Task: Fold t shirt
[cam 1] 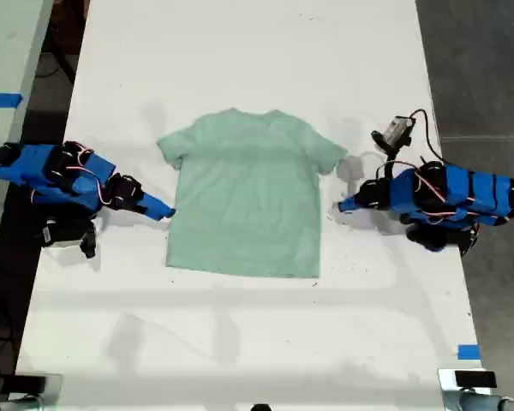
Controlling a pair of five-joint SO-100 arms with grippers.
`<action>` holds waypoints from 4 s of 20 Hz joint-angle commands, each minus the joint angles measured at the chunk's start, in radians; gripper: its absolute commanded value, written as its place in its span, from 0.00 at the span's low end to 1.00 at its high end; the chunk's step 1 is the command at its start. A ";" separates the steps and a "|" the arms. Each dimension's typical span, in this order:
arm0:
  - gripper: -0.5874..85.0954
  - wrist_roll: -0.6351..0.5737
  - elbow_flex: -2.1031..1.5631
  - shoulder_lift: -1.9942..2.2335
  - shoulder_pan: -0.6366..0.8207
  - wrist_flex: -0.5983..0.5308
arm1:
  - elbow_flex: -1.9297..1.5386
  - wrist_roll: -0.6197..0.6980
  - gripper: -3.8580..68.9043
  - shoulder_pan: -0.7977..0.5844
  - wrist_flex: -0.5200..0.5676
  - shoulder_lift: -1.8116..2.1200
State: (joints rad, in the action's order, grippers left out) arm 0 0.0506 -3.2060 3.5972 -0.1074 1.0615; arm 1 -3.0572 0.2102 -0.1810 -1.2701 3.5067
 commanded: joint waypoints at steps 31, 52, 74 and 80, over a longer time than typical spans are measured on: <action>0.21 -0.064 -0.003 0.009 0.006 -0.006 | 1.371 0.411 0.07 -0.443 0.069 -1.597; 0.21 -0.064 -0.003 0.009 0.006 -0.006 | 0.606 0.150 0.05 0.003 0.183 -0.857; 0.20 -0.064 -0.005 0.009 0.005 -0.006 | -0.052 0.120 0.05 0.064 0.071 -0.005; 0.20 -0.064 -0.005 0.009 0.005 -0.006 | -0.052 0.107 0.05 0.061 0.067 -0.005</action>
State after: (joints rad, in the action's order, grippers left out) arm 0 -0.0077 -3.2076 3.5972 -0.0905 1.0615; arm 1 -3.0542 0.3421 -0.1135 -1.1965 3.4867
